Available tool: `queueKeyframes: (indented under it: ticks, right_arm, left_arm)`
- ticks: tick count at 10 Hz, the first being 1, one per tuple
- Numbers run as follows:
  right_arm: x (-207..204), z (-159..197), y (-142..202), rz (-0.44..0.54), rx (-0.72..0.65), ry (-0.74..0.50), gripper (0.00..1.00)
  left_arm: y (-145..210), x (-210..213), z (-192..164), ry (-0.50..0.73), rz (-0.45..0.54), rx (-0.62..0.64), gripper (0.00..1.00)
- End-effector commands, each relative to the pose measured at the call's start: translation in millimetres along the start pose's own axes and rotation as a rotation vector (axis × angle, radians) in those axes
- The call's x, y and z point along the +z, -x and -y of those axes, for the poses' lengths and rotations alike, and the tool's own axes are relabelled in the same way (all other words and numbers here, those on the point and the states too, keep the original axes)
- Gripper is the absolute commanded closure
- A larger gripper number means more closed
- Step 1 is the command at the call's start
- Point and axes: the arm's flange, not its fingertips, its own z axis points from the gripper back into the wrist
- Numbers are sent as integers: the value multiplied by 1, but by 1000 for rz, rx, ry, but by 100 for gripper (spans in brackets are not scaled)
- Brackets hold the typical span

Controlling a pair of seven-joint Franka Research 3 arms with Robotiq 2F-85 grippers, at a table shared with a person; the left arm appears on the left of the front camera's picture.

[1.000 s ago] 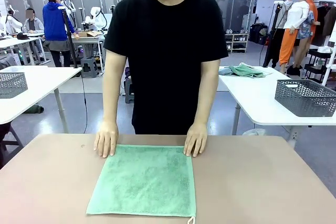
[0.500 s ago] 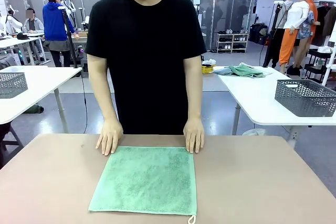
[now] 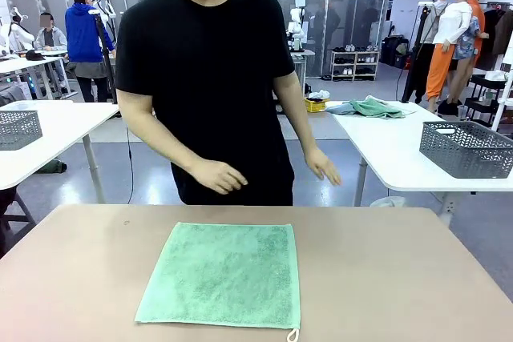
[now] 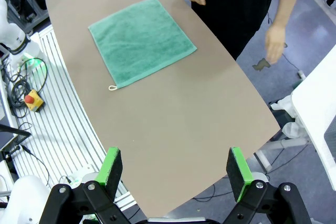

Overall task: Fold the towels and place them in the basket.
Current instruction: When a person lays out a Towel with hook on the table, fold it in half twice.

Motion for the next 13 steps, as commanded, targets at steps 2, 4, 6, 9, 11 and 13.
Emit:
queueKeyframes:
  ticks: [2, 4, 6, 9, 11, 13]
  right_arm:
    - [0, 0, 1, 7, 14, -7, 0]
    - [-3, 0, -7, -12, 17, -21, 0]
    - [-18, 0, -22, -9, 62, -45, 0]
    - [-59, -20, -59, -33, 157, -93, 0]
    - [-90, -49, -85, -89, 218, -109, 0]
    - [-125, -81, -103, -177, 283, -130, 0]
  left_arm:
    - [-1, 0, 0, 7, 9, -9, 0]
    - [-7, -4, 6, -22, -1, -23, 0]
    - [-29, -13, 17, -41, -17, -38, 0]
    - [-79, -49, 51, -41, -100, -127, 0]
    - [-103, -88, 72, -14, -165, -181, 0]
    - [-110, -126, 90, 32, -238, -246, 0]
